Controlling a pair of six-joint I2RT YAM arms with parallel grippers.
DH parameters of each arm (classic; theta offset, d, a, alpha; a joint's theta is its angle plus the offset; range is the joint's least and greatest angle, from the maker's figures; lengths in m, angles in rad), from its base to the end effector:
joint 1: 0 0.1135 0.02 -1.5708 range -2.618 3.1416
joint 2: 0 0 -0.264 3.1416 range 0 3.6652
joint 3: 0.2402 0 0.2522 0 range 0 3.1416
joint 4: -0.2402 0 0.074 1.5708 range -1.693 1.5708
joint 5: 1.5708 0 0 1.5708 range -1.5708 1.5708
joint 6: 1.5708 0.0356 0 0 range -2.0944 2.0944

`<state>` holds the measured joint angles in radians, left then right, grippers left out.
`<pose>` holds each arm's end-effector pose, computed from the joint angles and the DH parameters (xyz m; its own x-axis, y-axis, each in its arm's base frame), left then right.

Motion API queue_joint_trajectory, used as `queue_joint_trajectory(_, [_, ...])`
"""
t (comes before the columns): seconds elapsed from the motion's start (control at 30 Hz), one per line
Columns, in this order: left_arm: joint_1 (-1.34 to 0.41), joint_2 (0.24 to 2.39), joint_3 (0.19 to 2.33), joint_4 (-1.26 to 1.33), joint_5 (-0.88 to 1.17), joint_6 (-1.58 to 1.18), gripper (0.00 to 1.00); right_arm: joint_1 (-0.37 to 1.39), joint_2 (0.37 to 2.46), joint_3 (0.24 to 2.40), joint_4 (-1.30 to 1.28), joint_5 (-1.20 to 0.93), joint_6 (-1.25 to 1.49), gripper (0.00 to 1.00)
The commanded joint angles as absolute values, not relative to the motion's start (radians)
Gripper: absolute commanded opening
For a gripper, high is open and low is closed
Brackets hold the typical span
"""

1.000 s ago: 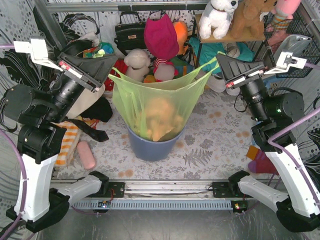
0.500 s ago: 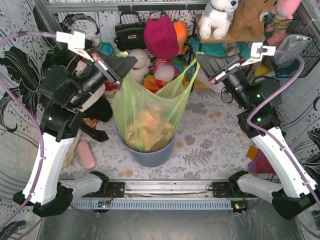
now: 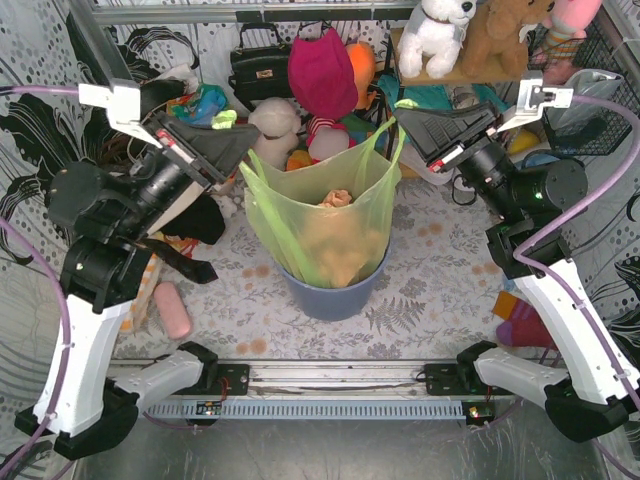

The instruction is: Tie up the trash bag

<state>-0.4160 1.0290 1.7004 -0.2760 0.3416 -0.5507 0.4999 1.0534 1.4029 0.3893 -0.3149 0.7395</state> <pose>0.1210 -0.0665 0.5805 -0.0470 -0.5183 -0.8539 0.7498 0.5465 -0.3729 0.1516 0.0954 0.5558 -0.0059 0.7269 -0.6867 -0.8835 0.3179 0.3441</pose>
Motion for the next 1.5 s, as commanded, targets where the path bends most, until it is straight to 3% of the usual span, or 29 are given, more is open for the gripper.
queue_joint_trajectory(0.0, [-0.414, 1.025, 1.598, -0.180, 0.389, -0.598, 0.20, 0.500, 1.024, 1.396, 0.300, -0.345, 0.703, 0.01])
queue_joint_trajectory(0.13, [-0.414, 1.044, 1.604, -0.168, 0.404, -0.611, 0.44, 0.500, 1.043, 1.458, 0.157, -0.333, 0.680, 0.28])
queue_joint_trajectory(0.23, [-0.413, 1.086, 1.676, -0.237, 0.389, -0.596, 0.58, 0.500, 1.073, 1.534, 0.031, -0.314, 0.662, 0.36])
queue_joint_trajectory(0.4, [-0.414, 1.121, 1.748, -0.294, 0.372, -0.570, 0.67, 0.500, 1.102, 1.578, -0.064, -0.299, 0.649, 0.38])
queue_joint_trajectory(0.6, [-0.409, 1.157, 1.801, -0.334, 0.377, -0.562, 0.71, 0.500, 1.121, 1.594, -0.077, -0.304, 0.646, 0.36])
queue_joint_trajectory(1.07, [-0.398, 1.169, 1.774, -0.380, 0.351, -0.578, 0.73, 0.500, 1.160, 1.593, -0.051, -0.319, 0.654, 0.33])
queue_joint_trajectory(1.17, [-0.396, 1.168, 1.745, -0.347, 0.349, -0.602, 0.71, 0.500, 1.166, 1.592, -0.043, -0.315, 0.654, 0.27])
queue_joint_trajectory(1.27, [-0.393, 1.181, 1.731, -0.307, 0.353, -0.617, 0.68, 0.500, 1.174, 1.605, -0.037, -0.305, 0.649, 0.16])
queue_joint_trajectory(1.37, [-0.392, 1.205, 1.739, -0.251, 0.354, -0.607, 0.62, 0.500, 1.191, 1.644, -0.032, -0.296, 0.631, 0.06])
queue_joint_trajectory(1.47, [-0.364, 1.254, 1.815, -0.219, 0.386, -0.606, 0.44, 0.500, 1.230, 1.747, -0.068, -0.298, 0.602, 0.00])
